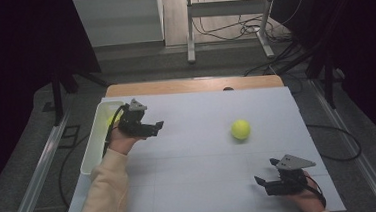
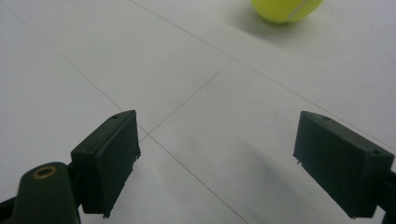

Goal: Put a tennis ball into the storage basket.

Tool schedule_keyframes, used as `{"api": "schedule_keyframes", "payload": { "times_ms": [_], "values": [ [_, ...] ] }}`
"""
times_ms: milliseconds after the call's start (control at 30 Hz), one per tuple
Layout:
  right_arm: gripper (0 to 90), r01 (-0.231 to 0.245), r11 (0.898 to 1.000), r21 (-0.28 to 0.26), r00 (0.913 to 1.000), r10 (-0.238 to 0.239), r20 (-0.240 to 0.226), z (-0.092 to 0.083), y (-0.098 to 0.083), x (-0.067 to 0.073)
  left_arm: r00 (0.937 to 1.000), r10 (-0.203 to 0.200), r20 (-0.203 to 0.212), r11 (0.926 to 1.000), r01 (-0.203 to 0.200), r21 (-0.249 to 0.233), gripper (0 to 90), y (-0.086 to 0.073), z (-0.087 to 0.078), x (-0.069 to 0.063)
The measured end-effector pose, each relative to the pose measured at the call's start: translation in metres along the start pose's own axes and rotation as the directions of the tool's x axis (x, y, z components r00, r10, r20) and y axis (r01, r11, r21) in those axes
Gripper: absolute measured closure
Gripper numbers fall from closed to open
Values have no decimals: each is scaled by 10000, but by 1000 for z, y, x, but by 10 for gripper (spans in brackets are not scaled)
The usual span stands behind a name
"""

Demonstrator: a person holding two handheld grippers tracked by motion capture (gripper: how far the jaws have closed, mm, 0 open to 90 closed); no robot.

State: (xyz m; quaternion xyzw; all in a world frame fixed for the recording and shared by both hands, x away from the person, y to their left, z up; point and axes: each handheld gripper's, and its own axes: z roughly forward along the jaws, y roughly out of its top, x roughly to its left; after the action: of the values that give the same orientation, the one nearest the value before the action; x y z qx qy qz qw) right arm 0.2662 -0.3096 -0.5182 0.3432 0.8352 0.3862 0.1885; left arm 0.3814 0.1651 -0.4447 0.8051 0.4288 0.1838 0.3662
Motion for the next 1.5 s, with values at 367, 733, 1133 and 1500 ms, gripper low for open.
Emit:
{"api": "schedule_keyframes", "payload": {
  "times_ms": [367, 733, 1133, 1500],
  "values": [
    [147, -4, 10000, -10, 10000, 4, 9, 0, 0, 0, 9996, 93, 280, 9999, -94, 38, 150, 1, 3, -6],
    [147, 4, 10000, -62, 10000, -3, 67, -1, 0, 0, 9976, 299, 622, 9994, -308, 129, 148, 3, 10, -18],
    [148, 13, 10000, -87, 10000, -13, 65, -1, 1, 0, 9938, 519, 984, 9986, -503, -187, 149, 8, 11, -35],
    [147, -29, 9999, -121, 10000, 30, 48, -1, 1, 0, 9903, 611, 1249, 9970, -546, -543, 150, 14, 12, -50]
  ]
}}
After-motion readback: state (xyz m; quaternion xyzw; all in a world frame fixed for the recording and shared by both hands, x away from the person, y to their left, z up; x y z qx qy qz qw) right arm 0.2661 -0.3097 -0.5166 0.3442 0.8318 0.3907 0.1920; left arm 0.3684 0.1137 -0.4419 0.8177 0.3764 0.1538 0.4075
